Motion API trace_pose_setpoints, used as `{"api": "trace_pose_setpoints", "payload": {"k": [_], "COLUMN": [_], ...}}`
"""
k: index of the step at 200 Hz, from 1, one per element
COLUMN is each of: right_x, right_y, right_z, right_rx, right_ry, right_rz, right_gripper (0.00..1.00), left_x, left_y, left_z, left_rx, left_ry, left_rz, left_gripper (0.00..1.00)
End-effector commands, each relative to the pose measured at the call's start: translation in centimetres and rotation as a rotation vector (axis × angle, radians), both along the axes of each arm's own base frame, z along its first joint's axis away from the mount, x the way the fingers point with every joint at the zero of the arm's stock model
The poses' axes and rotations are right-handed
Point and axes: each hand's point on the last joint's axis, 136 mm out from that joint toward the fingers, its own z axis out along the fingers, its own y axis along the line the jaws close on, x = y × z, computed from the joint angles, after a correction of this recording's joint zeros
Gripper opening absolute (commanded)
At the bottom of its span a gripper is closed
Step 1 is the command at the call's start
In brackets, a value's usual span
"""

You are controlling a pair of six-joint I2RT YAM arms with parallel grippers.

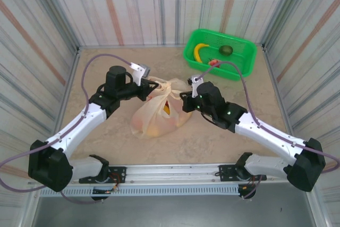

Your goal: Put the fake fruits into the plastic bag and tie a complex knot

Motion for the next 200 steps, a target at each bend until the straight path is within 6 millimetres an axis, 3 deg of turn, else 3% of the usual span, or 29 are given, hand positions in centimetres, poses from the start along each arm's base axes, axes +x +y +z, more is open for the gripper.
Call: {"api": "trace_pose_setpoints", "payload": {"k": [1, 31, 47, 63, 81, 100, 163, 200], "right_x": [1.0, 1.1, 0.1, -1.6, -4.0, -4.7, -4.0, -3.4], "right_y": [-2.8, -3.4, -1.6, 0.9, 3.3, 4.4, 6.8, 6.6], "right_z": [0.7, -0.3, 0.0, 1.6, 3.6, 4.2, 2.6, 1.7], "right_rx": [-0.067, -0.110, -0.082, 0.006, 0.089, 0.099, 0.097, 0.073], "right_ry": [-0.017, 0.033, 0.040, 0.016, -0.013, -0.019, 0.044, 0.048], "right_rz": [-0.101, -0.097, 0.025, 0.188, 0.353, 0.402, 0.421, 0.392], "right_gripper": [0.00, 0.03, 0.21, 0.39, 0.51, 0.58, 0.58, 0.53], "left_x": [-0.1, -0.1, -0.1, -0.2, -0.2, -0.2, -0.2, -0.3], "left_y": [0.6, 0.6, 0.5, 0.4, 0.3, 0.3, 0.3, 0.3], "left_z": [0.6, 0.6, 0.6, 0.5, 0.5, 0.5, 0.5, 0.6], "left_rx": [0.001, -0.001, -0.003, -0.008, -0.009, -0.009, -0.011, -0.011], "left_ry": [-0.021, -0.022, -0.019, -0.011, -0.012, -0.013, -0.011, -0.012], "left_rz": [0.021, 0.022, 0.017, 0.009, 0.006, 0.007, 0.007, 0.007], "left_gripper": [0.00, 0.00, 0.00, 0.00, 0.00, 0.00, 0.00, 0.00]}}
